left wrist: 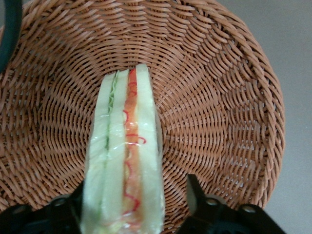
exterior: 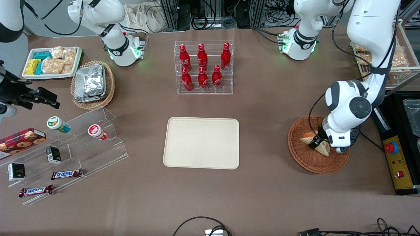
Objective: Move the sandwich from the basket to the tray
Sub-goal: 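Close the left gripper on the wrapped sandwich's crust edge, then lift the sandwich with the left gripper and carry it over the cream tray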
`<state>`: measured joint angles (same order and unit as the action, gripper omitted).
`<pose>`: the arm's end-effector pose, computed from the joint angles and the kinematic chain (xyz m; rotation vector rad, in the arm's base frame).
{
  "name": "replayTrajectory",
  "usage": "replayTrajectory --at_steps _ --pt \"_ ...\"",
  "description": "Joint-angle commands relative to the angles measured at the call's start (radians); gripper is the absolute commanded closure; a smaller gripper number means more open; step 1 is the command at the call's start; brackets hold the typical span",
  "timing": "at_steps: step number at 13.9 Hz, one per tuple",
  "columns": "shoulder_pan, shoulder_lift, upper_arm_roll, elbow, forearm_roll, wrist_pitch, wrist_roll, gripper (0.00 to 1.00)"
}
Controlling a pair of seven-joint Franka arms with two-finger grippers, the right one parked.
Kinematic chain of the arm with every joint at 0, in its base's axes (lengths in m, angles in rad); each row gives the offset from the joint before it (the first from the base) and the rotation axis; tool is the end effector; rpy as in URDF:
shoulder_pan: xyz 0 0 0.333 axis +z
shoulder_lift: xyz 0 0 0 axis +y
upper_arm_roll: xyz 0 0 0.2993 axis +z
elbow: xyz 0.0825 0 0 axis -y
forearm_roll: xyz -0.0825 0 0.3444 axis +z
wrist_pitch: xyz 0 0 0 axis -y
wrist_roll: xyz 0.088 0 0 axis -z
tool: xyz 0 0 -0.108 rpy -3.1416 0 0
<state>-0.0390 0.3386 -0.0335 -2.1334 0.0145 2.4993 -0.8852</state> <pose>0.5452 -0.0394 0.2636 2.8779 1.2223 0.0366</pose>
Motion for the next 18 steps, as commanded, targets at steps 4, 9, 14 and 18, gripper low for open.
replayTrajectory --at_steps 4,9,14,18 --pt "0.001 -0.029 0.009 -0.016 0.03 0.01 -0.006 0.97" --pt "-0.004 -0.139 -0.049 0.148 0.149 -0.294 -0.009 0.98" --pt "-0.012 -0.127 -0.228 0.482 0.236 -0.707 0.153 0.98" --pt "-0.012 -0.124 -0.359 0.596 0.223 -0.835 0.244 0.98"
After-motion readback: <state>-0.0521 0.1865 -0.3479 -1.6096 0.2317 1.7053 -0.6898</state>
